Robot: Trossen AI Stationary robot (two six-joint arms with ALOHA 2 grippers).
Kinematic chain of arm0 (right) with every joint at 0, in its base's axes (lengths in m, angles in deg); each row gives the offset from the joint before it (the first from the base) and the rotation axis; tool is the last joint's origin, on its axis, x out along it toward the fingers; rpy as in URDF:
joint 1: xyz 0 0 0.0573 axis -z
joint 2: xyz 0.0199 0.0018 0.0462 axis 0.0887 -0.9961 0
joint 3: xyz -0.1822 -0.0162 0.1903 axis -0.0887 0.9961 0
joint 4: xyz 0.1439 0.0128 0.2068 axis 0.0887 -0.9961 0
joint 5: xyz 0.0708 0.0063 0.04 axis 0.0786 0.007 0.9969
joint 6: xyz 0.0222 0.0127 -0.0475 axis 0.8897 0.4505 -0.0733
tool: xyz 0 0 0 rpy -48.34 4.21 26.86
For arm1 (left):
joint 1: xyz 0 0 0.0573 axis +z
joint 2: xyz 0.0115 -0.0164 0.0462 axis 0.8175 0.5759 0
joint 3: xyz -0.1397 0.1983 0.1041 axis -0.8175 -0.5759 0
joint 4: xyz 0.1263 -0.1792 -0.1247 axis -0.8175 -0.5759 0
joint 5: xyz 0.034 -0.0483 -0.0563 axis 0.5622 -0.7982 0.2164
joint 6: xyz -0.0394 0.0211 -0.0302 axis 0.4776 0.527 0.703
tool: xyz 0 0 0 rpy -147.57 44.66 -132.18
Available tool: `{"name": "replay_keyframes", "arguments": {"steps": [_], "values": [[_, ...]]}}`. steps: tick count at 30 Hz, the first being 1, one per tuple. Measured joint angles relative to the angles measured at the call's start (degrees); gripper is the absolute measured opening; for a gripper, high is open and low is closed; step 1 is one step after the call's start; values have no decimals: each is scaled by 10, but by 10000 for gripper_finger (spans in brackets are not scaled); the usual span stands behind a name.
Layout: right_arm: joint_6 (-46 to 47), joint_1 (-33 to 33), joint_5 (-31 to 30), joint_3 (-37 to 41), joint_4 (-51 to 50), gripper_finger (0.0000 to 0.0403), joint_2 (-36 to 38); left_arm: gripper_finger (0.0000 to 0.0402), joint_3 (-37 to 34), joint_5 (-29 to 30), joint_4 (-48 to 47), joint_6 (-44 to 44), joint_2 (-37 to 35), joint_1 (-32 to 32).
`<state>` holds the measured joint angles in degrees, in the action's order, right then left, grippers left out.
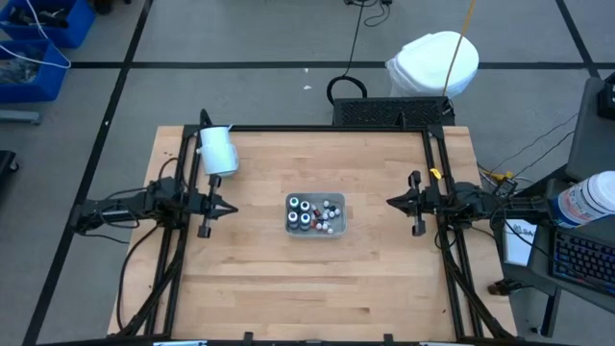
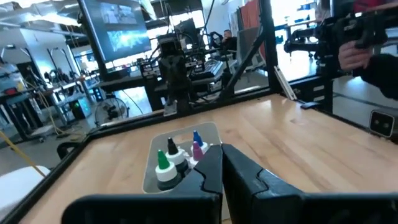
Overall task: Pick & Place food coloring
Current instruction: Return to Home Position
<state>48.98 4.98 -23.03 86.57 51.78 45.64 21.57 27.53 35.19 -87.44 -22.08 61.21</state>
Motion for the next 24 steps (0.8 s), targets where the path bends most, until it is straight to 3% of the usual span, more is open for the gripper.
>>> {"name": "replay_keyframes", "arguments": {"steps": [6, 16, 24], "values": [[18, 0, 0, 0, -13, 0, -1, 23, 0, 0, 6, 6, 0, 0], [19, 0, 0, 0, -15, 0, -1, 4, -1, 0, 11, 7, 0, 0], [19, 0, -1, 0, -15, 0, -1, 41, -1, 0, 12, 6, 0, 0]]}}
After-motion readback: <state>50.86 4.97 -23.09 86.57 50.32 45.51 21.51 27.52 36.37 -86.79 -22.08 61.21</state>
